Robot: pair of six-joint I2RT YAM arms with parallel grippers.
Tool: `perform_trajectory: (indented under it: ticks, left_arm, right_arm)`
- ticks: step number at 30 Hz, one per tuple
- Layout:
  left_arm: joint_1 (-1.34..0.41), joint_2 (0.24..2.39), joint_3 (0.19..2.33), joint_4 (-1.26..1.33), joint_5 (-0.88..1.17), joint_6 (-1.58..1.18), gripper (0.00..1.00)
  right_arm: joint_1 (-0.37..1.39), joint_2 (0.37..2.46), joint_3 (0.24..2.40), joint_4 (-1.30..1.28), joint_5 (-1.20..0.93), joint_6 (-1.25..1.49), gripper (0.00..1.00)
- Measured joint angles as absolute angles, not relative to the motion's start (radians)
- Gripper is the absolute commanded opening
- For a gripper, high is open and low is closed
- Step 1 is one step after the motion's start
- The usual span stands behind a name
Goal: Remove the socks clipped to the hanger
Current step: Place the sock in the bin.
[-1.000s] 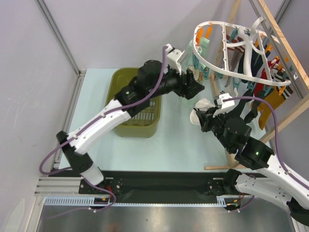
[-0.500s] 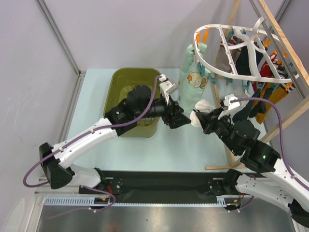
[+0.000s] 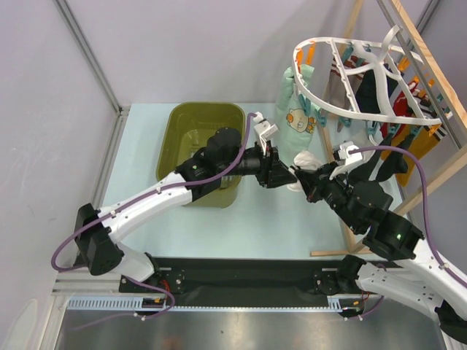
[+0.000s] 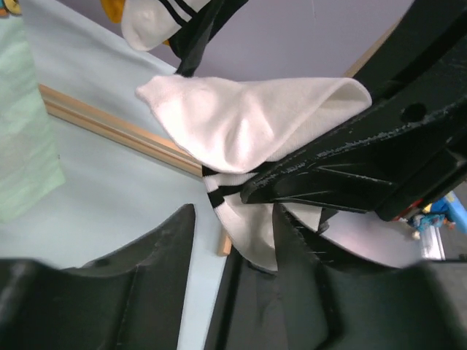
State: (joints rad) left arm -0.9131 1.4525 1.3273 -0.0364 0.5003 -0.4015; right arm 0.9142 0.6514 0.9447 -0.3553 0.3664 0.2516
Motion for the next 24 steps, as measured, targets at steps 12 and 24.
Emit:
perform_trajectory:
  ticks: [12,24]
  left_arm:
    - [-0.858,1.441,1.346,-0.191,0.369,-0.4,0.0]
    - [-0.502,1.33,1.391,-0.508,0.049,-0.358,0.0]
  right_arm:
    - [0.91,0.672,0.998,-0.415,0.377,0.277,0.68]
    - [0.91,0.733,1.123,-0.544,0.42,0.305,0.76]
